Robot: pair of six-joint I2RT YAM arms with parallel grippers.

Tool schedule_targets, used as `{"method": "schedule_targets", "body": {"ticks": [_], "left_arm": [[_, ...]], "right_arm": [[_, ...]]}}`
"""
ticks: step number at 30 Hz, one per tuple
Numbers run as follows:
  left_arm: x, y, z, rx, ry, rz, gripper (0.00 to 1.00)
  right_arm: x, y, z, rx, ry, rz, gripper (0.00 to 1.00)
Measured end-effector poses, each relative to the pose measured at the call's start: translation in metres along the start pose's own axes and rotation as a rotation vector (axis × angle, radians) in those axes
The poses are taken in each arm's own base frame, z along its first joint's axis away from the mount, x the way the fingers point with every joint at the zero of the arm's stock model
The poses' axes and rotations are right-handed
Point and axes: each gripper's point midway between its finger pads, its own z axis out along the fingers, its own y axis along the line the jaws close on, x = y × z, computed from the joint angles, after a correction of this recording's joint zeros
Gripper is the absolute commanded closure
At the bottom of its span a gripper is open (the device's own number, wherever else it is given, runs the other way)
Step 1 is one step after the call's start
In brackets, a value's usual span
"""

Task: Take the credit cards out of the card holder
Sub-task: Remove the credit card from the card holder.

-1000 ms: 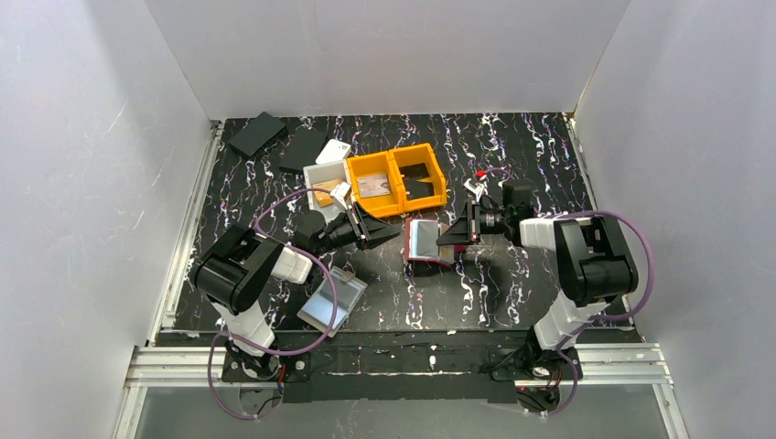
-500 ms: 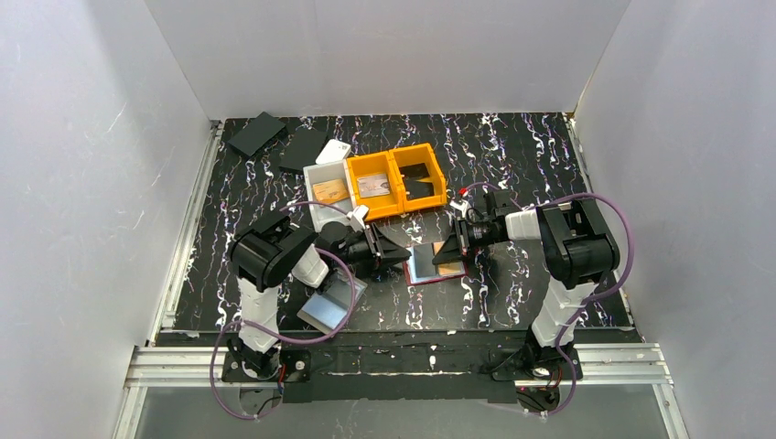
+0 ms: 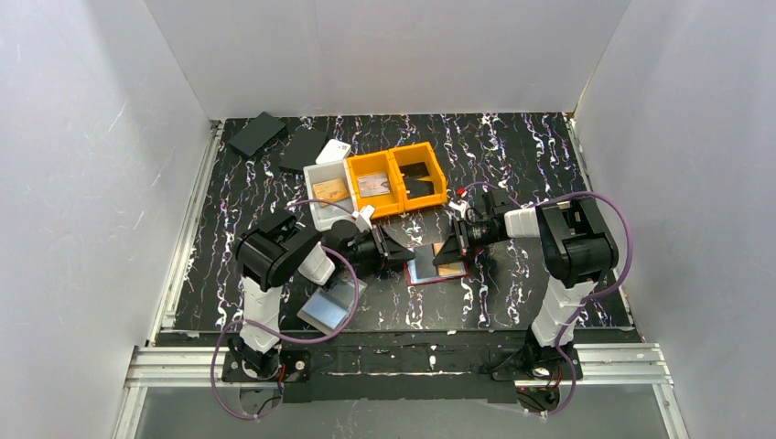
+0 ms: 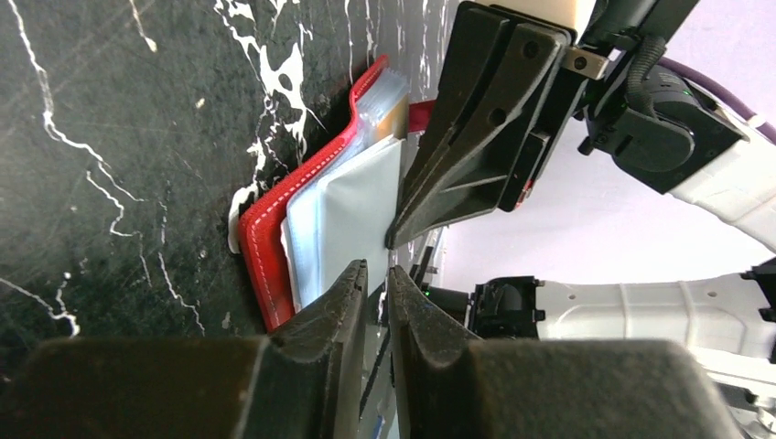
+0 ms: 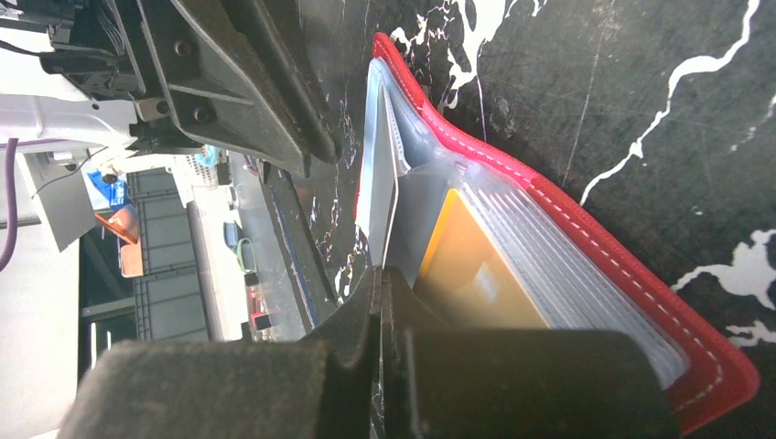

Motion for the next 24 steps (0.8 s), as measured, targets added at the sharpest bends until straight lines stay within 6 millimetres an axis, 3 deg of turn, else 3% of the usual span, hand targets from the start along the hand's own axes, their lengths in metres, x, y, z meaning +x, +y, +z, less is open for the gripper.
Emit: {"method": "schedule_targets", "body": {"ticks": [9,18,24], "left_arm": [[-0.002,0.009,0.007,-0.025,-0.01,0.035,0.9],[-0.003,0.019,0.009,-0.064,-0.013,0.064,1.0],[-0.001,0.027,0.006,-0.11,-0.012,0.062,1.0]], "right_arm": [[0.0,0.0,0.0,0.001,0.002,0.001,0.99],[0.0,0.0,0.0,0.003,0.005,0.001,0.98],[-0.001,-0.001,-0.001,0.01,0.008,-0.011,0.96]]}}
